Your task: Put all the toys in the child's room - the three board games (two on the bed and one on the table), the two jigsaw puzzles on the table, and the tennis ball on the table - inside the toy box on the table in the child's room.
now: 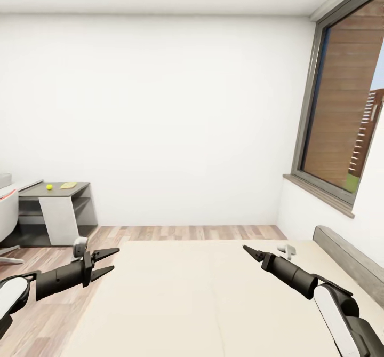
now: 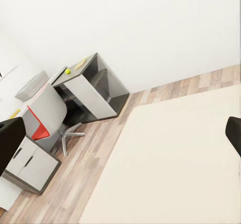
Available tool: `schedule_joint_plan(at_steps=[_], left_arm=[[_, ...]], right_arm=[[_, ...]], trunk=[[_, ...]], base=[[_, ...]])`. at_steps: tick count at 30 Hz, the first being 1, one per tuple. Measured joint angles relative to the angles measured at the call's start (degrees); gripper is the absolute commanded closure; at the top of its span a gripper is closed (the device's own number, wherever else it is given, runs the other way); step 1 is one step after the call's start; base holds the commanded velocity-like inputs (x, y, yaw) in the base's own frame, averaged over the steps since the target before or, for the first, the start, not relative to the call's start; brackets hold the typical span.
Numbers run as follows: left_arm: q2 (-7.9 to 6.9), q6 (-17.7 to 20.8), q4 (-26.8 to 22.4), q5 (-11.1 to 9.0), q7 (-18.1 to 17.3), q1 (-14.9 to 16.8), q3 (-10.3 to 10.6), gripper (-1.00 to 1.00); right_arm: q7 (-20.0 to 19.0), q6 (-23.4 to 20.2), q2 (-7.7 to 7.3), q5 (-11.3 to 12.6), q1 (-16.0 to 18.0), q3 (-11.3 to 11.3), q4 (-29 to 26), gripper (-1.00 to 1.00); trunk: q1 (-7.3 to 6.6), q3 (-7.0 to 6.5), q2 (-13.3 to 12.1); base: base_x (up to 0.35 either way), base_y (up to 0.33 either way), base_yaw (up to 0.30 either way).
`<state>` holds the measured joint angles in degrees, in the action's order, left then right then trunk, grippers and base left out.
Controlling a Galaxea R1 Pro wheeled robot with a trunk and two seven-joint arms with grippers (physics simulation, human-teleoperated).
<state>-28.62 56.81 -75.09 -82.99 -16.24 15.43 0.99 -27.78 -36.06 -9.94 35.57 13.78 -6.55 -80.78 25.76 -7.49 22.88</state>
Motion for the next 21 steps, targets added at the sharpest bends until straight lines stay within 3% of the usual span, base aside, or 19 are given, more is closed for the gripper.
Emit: schedule_joint_plan(at_steps=[21], left_arm=[[0.00, 0.00, 0.00, 0.00, 0.00, 0.00, 0.00, -1.00]], right_arm=[[0.00, 0.00, 0.00, 0.00, -0.01, 0.04, 0.00, -1.00]], trunk=[[0.00, 0.00, 0.00]], base=[[0.000, -0.258, 0.000]])
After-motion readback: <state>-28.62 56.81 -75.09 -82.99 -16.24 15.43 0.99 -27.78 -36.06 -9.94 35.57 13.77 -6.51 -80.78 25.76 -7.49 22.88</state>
